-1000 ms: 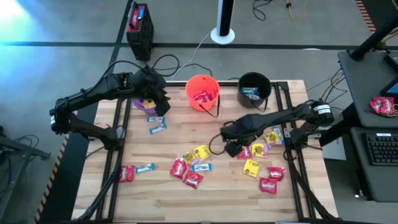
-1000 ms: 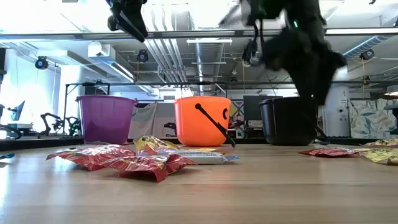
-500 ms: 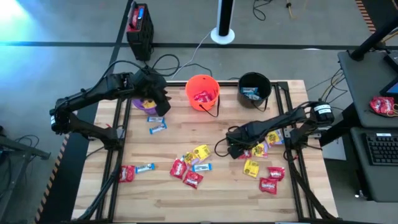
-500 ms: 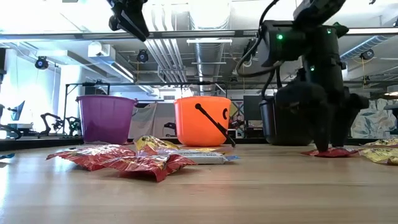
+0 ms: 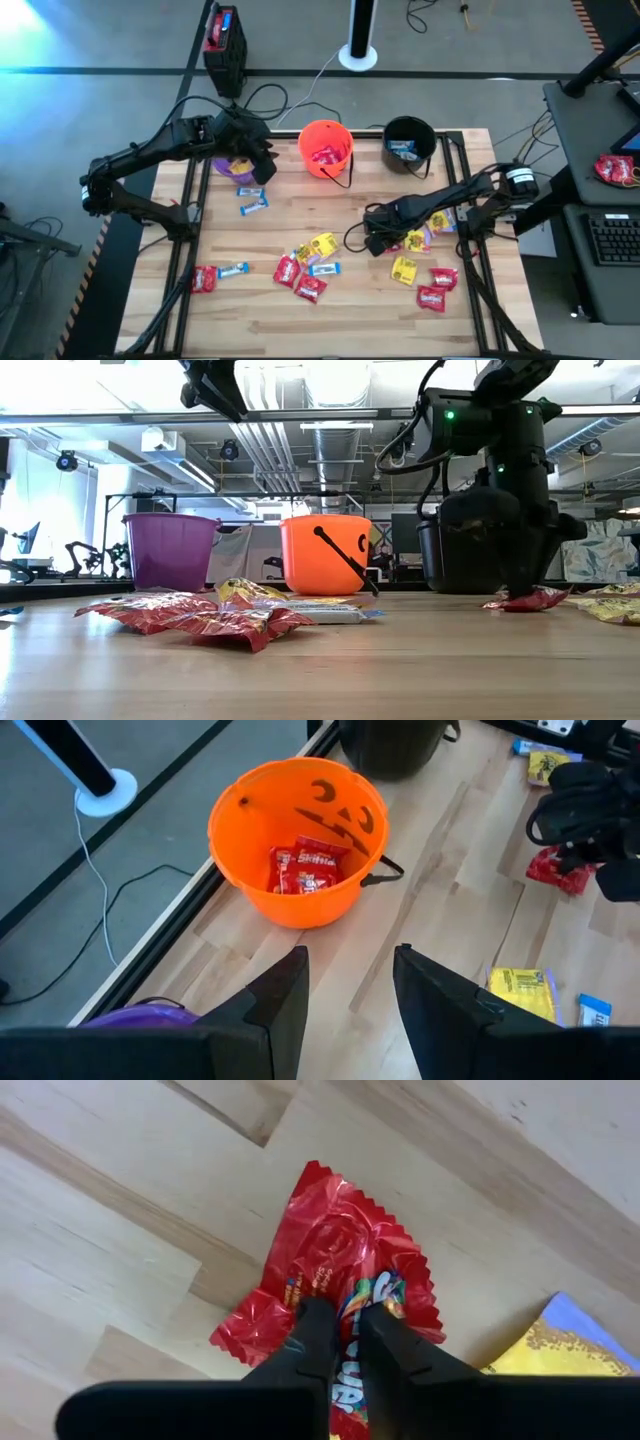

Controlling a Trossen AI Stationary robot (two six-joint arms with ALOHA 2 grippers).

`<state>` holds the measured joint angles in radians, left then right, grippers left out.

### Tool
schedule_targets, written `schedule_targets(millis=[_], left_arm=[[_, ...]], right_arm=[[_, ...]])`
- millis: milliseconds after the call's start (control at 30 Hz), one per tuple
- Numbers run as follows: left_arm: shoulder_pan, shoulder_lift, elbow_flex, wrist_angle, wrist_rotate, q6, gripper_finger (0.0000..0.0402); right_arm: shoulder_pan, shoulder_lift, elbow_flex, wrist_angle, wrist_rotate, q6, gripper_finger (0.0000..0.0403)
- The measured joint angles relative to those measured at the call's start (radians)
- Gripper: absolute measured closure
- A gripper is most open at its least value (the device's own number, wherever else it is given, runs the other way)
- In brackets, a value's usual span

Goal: Sort candy by brand, put in halloween buckets

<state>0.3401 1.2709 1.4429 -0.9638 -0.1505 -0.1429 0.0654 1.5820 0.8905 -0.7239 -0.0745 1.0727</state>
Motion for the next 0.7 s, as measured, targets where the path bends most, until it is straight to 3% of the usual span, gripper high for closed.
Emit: schedule_targets(millis=[367,533,700], left_arm=[[0.000,0.000,0.000,0.000,0.000,0.000,0.0270],[0.000,0.000,0.000,0.000,0.000,0.000,0.0270],[0.000,0.000,0.000,0.000,0.000,0.000,0.0270]], right_arm=[[0.000,-0.001,0.059,-0.073,-0.004,-0.063,0.0381],[-0.009,-0.013,0.191,-0.202,0.021,-0.168,0.0381],[-0.092,-0.015,0.357,-0.198,0.097,-0.317,0.0381]])
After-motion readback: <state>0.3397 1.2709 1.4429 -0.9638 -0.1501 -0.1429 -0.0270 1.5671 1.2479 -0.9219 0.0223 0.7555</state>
